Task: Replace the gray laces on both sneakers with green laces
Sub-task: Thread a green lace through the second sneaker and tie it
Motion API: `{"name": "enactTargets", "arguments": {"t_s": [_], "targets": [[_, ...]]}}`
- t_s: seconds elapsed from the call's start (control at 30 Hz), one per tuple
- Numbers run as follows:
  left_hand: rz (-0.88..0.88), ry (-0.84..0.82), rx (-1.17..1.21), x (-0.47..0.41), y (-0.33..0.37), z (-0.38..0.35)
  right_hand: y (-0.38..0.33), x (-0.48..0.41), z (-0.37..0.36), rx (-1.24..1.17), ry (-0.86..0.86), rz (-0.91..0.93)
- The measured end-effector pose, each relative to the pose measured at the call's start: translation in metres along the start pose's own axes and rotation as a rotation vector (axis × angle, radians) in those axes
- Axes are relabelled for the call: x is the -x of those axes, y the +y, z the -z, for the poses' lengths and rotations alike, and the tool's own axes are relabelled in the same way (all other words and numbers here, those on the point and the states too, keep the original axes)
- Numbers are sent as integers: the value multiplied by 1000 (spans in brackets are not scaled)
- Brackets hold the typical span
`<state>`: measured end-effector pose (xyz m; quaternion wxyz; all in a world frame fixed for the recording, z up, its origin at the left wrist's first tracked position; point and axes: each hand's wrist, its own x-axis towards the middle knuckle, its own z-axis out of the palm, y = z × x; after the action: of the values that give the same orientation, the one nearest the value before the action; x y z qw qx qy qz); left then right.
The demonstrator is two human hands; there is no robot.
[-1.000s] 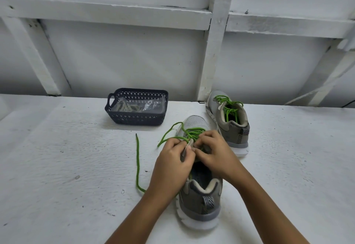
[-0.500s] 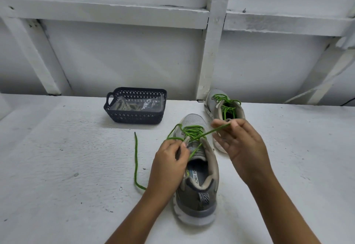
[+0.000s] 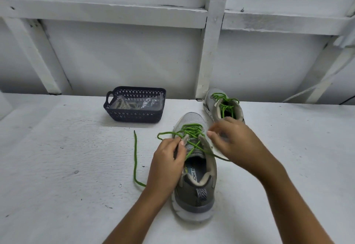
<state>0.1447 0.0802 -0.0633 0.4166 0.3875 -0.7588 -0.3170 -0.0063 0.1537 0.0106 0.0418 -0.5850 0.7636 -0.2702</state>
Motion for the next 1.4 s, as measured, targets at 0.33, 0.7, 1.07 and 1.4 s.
{"name": "enactTargets", "arguments": {"t_s": [0.33,0.7,1.07,1.4], "targets": [[-13,18,-14,0,0,0,-11,-6,-53,71,131,152],[23,4,51,1,-1,0,-2,10,18,-656,-187,-90],[7,12,24,1,-2,0,-21,-6,-42,251,-77,55],[67,13,26,0,3,1,-10,7,-33,-389,1,128]]}}
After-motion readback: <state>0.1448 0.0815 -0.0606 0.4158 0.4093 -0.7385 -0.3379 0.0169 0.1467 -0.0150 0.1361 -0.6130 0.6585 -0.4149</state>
